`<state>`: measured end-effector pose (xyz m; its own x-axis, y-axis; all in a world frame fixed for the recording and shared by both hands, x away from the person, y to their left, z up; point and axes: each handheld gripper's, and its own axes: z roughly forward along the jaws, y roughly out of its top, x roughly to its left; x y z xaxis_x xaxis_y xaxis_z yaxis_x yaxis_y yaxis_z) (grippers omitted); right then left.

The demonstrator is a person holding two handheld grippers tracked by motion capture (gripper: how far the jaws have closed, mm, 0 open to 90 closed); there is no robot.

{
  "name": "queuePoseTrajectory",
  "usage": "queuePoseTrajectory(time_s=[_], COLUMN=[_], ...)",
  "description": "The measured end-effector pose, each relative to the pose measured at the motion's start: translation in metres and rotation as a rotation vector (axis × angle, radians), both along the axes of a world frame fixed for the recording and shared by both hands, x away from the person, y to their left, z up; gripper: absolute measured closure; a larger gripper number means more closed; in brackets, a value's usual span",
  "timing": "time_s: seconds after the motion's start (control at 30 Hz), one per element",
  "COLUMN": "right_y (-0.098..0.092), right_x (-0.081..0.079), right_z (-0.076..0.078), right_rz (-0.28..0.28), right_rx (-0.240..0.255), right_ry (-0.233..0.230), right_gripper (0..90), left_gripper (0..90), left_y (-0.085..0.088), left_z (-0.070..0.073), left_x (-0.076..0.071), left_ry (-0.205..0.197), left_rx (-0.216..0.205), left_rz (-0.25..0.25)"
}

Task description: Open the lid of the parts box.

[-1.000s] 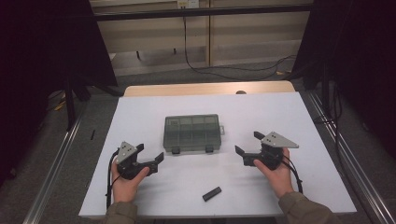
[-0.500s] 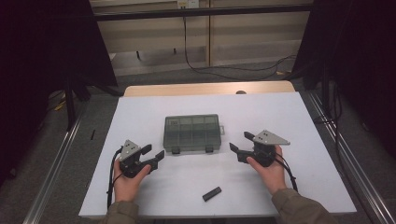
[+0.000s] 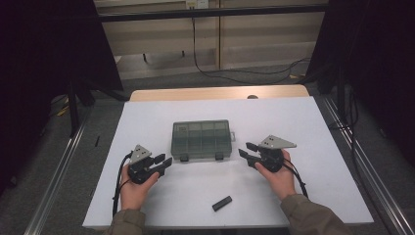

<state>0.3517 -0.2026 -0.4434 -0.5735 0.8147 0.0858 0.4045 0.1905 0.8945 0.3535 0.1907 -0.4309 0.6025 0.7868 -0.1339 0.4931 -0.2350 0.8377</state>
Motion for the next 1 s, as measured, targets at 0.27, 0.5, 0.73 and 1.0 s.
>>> queuePoseTrajectory(time_s=[0.27,0.5,0.73,1.0], right_y=[0.004,0.012,0.015,0.017], right_x=[0.008,0.015,0.023,0.023], right_z=[0.0,0.005,0.006,-0.003], right_rz=[0.014,0.033,0.028,0.043], right_rx=[0.016,0.003,-0.006,-0.061], right_ry=[0.046,0.051,0.062,0.087], right_gripper=[80.7,89.8,90.0,90.0], left_gripper=[79.3,84.9,90.0,90.0], left_y=[0.002,0.001,-0.001,-0.004], left_z=[0.005,0.006,0.006,0.001], left_x=[0.008,0.012,0.019,0.021], left_ry=[0.019,0.057,0.071,0.087], left_rx=[0.01,0.015,0.017,0.059], left_rz=[-0.005,-0.006,0.011,0.012])
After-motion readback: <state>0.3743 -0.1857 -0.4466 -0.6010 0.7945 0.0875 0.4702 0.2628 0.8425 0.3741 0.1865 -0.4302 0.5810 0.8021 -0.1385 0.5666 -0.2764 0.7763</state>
